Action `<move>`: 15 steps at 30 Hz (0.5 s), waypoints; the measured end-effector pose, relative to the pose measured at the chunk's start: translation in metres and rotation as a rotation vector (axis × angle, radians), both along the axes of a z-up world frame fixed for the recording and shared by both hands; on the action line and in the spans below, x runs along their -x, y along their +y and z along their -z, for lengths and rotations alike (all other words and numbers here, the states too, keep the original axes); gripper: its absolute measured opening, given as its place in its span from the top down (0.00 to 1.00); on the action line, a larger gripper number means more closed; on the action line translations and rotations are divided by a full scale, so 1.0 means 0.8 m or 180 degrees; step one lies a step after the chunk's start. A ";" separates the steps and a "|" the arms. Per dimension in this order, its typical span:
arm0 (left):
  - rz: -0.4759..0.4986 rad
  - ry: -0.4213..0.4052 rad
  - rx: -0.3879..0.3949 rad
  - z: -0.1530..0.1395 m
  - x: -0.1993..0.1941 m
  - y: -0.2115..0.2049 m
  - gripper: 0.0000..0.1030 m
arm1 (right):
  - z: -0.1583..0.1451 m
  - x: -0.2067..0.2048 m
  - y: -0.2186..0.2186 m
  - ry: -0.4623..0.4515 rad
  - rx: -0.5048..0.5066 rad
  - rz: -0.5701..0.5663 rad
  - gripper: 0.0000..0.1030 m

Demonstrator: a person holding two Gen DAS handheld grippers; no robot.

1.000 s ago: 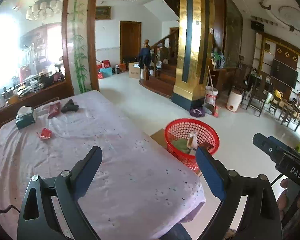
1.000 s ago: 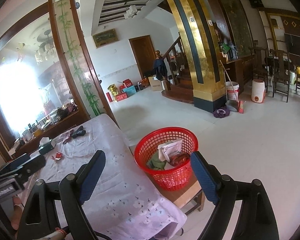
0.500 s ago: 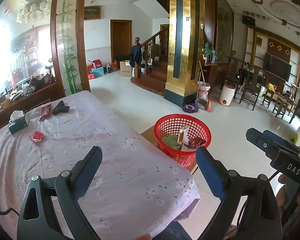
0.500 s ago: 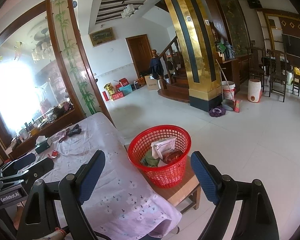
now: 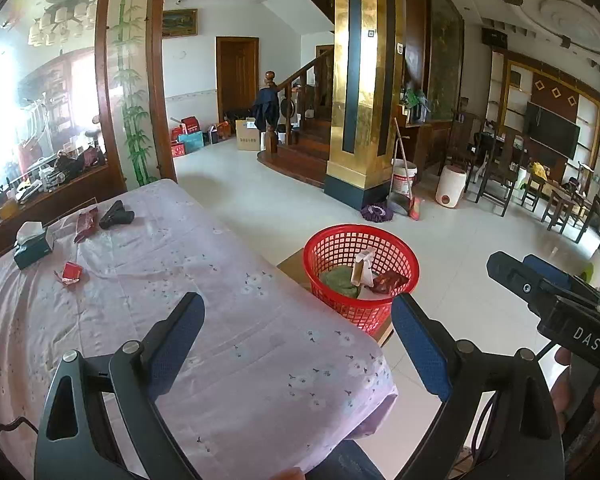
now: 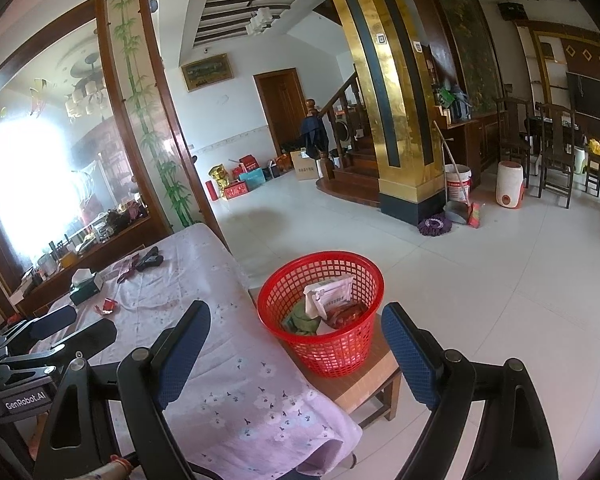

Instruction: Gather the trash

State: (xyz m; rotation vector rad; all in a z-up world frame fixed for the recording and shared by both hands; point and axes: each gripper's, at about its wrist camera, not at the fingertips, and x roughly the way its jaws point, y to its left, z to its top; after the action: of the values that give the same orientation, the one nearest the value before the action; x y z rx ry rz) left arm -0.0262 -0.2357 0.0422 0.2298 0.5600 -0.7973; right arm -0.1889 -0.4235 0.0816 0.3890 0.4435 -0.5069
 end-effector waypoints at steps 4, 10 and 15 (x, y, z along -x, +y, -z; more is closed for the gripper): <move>0.0003 -0.0001 -0.0008 0.000 0.000 -0.001 0.09 | 0.002 -0.001 0.000 0.0016 0.0000 -0.0005 0.12; 0.0016 -0.0006 -0.0024 0.000 -0.001 -0.002 0.09 | 0.007 0.000 -0.001 0.0036 -0.0018 0.0006 0.12; 0.0022 0.0005 -0.0018 0.001 -0.001 -0.003 0.09 | 0.008 0.000 -0.002 0.0037 -0.0012 0.0008 0.12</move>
State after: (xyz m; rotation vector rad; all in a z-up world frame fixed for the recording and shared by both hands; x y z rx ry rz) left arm -0.0254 -0.2378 0.0411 0.2364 0.5634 -0.8027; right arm -0.1890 -0.4254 0.0755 0.3905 0.4553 -0.5111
